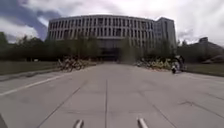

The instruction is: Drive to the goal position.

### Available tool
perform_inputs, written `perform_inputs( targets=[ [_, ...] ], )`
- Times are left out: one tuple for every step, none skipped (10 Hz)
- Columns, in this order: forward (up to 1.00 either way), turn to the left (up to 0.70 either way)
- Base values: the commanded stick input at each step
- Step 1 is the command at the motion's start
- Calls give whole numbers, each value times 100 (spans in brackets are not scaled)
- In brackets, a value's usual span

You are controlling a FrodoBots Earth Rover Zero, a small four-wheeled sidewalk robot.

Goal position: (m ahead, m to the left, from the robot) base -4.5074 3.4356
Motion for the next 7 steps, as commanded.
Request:
perform_inputs(
  targets=[
    [100, 0],
    [100, 0],
    [100, 0],
    [100, 0],
    [100, 0],
    [100, 0],
    [100, 0]
  ],
)
